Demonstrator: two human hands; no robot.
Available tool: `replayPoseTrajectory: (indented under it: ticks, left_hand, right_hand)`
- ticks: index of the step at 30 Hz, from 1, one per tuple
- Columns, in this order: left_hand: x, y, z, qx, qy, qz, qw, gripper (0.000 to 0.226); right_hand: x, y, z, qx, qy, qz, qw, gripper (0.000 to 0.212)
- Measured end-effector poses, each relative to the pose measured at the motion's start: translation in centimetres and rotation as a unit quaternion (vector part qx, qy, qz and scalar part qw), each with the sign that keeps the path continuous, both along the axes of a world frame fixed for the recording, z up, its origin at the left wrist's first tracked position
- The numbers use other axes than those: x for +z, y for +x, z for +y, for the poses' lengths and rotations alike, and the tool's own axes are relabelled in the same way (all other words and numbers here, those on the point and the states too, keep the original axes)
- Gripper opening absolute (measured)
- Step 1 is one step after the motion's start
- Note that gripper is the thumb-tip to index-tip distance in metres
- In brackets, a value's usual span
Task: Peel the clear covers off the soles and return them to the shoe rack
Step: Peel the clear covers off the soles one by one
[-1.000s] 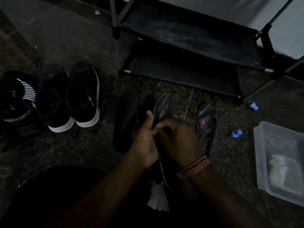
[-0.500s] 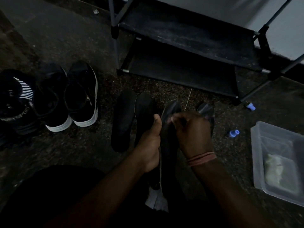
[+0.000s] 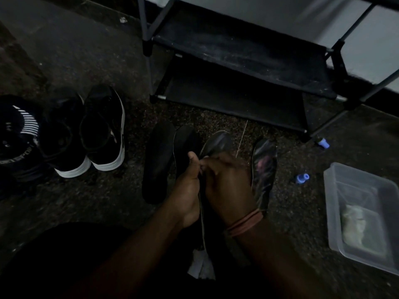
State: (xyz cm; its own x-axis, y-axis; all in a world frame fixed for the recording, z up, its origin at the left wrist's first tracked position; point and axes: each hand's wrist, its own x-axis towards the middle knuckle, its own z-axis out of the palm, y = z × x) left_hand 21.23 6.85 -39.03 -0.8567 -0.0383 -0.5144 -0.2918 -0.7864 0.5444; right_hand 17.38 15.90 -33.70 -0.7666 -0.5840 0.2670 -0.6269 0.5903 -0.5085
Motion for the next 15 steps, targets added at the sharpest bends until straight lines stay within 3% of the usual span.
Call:
replayPoseTrajectory:
  ticks: [4, 6, 10, 12, 15]
  left_hand:
    - [0.2, -0.1, 0.6, -0.042, 0.001, -0.005, 0.999, 0.076]
    - [0.0, -0.1, 0.5, -0.035, 0.001, -0.013, 0.999, 0.074]
    - [0.3, -0.1, -0.2, -0.005, 0.014, 0.003, 1.0, 0.074]
    - [0.7, -0.1, 0.1, -0.011, 0.018, 0.01, 1.0, 0.073]
    - [0.8, -0.1, 0.4, -0.03, 0.006, 0.017, 0.999, 0.071]
  right_hand:
    - [-1.0, -2.9, 2.0, -0.095, -0.014, 0.022, 0.995, 0.011]
    - [-0.7, -2.3, 1.8, -0.085, 0.003, 0.03, 0.996, 0.011]
    - [-0.1, -0.9, 0.6, -0.029, -0.062, -0.084, 0.994, 0.009]
    - [-0.5, -1.7, 1.1, -0.079, -0.116, -0.132, 0.981, 0.004]
    - [-0.9, -2.8, 2.0, -0.168, -0.139, -0.119, 0.969, 0.011]
